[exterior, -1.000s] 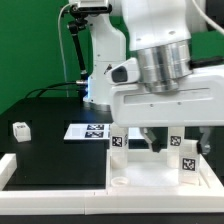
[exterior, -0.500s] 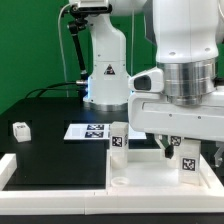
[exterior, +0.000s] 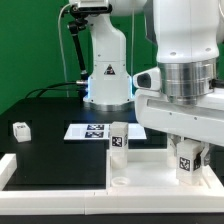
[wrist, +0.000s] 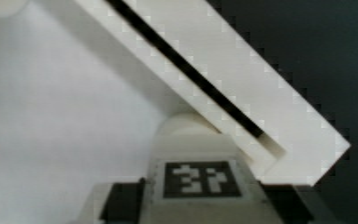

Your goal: Assemble square table

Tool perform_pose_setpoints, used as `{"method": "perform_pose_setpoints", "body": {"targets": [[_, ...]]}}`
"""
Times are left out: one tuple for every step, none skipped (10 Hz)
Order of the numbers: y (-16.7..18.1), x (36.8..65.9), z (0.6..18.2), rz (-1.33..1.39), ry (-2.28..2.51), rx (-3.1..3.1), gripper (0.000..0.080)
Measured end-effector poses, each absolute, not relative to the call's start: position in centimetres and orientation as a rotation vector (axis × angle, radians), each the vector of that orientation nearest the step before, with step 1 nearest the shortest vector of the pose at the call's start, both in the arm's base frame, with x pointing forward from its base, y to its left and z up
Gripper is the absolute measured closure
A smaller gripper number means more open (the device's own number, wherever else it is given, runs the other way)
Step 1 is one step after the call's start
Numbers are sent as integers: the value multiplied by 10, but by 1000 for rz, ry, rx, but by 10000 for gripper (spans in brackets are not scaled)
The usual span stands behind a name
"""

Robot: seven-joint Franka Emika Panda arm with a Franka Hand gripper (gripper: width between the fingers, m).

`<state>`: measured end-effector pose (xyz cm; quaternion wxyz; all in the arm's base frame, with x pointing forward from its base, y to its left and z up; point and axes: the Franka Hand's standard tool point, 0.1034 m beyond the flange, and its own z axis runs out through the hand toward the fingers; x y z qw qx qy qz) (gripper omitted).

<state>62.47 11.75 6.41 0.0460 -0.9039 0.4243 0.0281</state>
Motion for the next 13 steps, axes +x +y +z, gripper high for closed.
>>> {"method": "perform_pose_setpoints", "body": {"targets": [[118,625,64,90,1383,-2719,512],[118,625,64,96,1477,-2670,512],[118,625,64,103,1616,-2593,512],[115,626,64,106,1824,-2457,512],[115,628,63,99,1984,-2313,512],[115,629,63,102,2109,-2186,512],[118,631,63,114,2254,-2024,511],[119,631,64,130,2358,-1891,511],[119,631,63,130,2361,-1887,511],[119,631,63,128,2344,-1909,511],[119,631,63,123,2293,-1966,394],[117,632,63,90,2132,-2131,247],[120,631,64,67,1981,-2279,247]]}}
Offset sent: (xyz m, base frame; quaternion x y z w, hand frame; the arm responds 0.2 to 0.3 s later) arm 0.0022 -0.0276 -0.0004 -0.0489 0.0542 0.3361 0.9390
